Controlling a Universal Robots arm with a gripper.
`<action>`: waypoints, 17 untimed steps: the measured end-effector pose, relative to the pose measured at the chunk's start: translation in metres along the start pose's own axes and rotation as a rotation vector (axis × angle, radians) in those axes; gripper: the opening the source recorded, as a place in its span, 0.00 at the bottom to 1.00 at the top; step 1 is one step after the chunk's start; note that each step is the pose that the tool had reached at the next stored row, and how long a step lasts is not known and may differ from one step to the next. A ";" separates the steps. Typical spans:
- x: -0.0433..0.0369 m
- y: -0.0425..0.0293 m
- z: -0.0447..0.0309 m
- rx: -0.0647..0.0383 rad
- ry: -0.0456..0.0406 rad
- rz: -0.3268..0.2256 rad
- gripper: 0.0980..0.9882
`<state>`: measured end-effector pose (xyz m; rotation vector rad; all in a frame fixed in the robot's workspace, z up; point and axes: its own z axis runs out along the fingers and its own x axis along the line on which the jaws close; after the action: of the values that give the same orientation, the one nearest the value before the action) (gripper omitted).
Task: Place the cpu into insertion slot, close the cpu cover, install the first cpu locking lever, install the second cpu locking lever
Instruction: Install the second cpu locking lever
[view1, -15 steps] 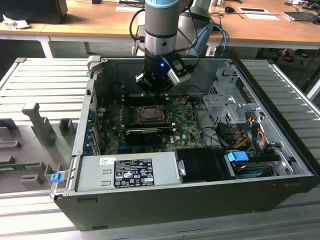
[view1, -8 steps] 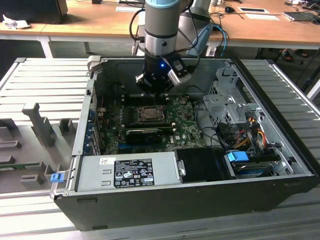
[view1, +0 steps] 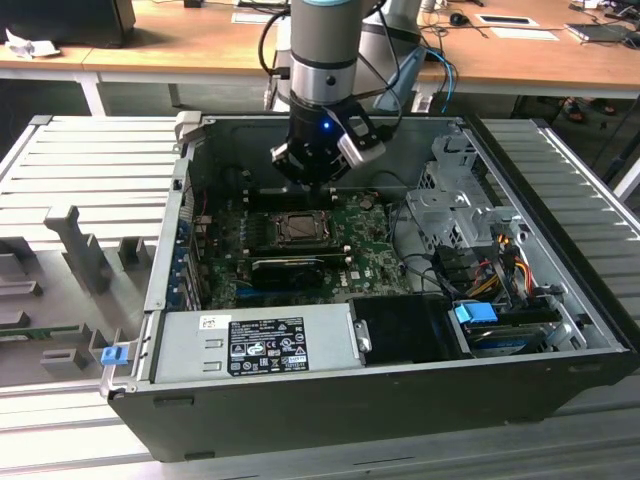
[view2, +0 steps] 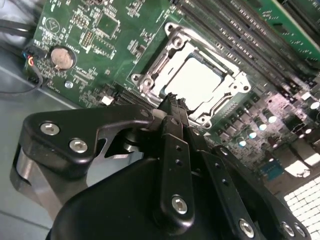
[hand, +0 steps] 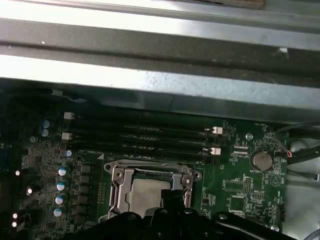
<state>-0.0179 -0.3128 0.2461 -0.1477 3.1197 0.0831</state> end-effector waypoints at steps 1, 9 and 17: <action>0.0004 -0.0040 -0.0002 0.000 0.0000 0.000 0.01; 0.0025 -0.0263 -0.0008 -0.003 0.0211 0.001 0.01; 0.0060 -0.0596 -0.0006 -0.027 0.0153 -0.002 0.01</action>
<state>-0.0183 -0.3726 0.2435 -0.1519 3.1346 0.1249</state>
